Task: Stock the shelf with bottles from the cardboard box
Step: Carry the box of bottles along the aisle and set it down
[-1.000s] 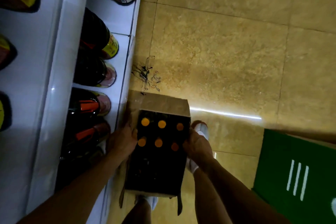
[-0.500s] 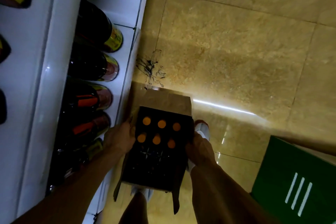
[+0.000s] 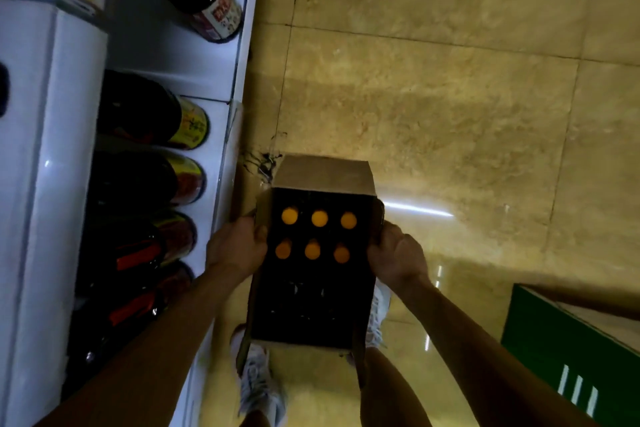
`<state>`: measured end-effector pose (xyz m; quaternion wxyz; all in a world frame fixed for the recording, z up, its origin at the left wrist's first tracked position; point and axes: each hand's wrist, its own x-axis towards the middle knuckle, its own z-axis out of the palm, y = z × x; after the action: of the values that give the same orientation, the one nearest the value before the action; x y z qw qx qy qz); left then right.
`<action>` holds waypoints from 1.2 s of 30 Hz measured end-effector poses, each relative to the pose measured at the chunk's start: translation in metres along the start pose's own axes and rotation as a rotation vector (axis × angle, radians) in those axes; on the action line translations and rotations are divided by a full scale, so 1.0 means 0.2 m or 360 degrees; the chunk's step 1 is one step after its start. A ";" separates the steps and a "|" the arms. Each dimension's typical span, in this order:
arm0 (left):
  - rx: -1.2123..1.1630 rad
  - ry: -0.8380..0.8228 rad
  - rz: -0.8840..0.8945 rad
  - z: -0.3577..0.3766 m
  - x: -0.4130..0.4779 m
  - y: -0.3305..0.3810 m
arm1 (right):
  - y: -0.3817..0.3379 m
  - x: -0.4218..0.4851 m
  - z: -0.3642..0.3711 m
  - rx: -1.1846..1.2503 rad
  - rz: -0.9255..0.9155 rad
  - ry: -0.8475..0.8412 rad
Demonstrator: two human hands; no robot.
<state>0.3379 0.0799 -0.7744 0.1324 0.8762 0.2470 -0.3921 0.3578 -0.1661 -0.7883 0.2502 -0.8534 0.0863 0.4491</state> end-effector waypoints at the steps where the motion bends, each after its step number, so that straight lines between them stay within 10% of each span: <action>1: -0.0018 0.0010 0.0037 -0.03 0.03 0.05 | 0.00 0.03 -0.05 -0.0008 0.0001 0.0017; 36: -0.0224 -0.0083 0.0288 -1.03 1.00 1.01 | -0.48 1.02 -1.35 -0.0121 0.0075 0.0240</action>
<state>0.6883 0.0634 -0.7812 0.2347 0.8730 0.1903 -0.3828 0.7084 -0.2037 -0.7926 0.1997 -0.8914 0.1079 0.3923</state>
